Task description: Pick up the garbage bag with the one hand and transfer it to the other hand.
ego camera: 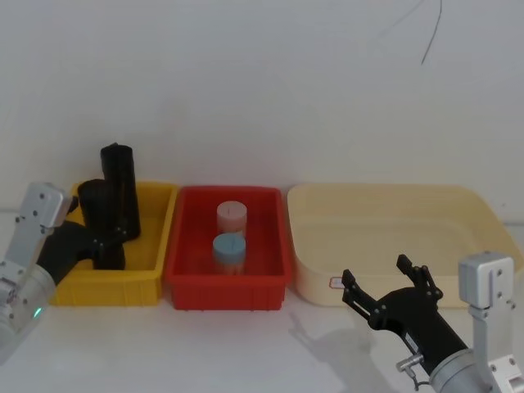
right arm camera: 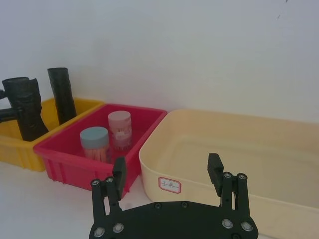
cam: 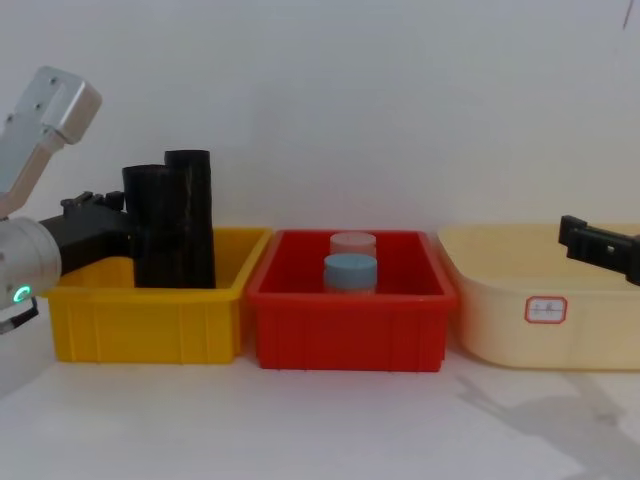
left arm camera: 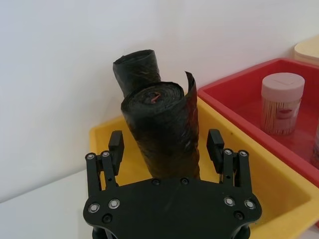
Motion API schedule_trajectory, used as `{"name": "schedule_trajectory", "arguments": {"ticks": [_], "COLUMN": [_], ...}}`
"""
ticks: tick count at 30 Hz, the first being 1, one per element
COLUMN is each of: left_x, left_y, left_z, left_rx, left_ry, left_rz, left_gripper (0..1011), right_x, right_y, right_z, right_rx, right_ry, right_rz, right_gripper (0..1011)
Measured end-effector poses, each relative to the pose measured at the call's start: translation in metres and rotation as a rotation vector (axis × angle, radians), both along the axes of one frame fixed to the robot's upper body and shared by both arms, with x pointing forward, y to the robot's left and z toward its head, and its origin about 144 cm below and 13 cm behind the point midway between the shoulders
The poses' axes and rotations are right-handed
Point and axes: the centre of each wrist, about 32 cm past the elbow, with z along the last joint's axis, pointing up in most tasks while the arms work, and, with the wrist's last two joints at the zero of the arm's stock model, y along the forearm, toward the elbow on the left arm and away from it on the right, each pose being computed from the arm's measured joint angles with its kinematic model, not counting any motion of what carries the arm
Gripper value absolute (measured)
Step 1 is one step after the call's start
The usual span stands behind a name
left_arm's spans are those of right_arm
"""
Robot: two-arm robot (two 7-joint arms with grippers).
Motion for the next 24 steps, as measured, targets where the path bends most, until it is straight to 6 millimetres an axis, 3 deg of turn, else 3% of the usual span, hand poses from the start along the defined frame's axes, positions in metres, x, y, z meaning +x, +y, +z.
{"name": "schedule_trajectory", "arguments": {"ticks": [5, 21, 24], "left_x": [0.006, 0.016, 0.016], "left_y": [-0.001, -0.002, -0.001], "left_z": [0.0, 0.0, 0.0], "left_rx": [-0.012, -0.052, -0.056], "left_ry": [0.006, 0.02, 0.017], "left_rz": [-0.004, -0.016, -0.019], "left_gripper": [967, 535, 512], "right_x": [0.0, 0.0, 0.0], "right_y": [0.0, 0.0, 0.0], "right_z": [0.0, 0.0, 0.0], "right_rx": [0.0, 0.0, 0.0], "right_ry": [0.0, 0.0, 0.0], "right_rz": [0.0, 0.0, 0.0], "right_gripper": [1001, 1001, 1001]}}
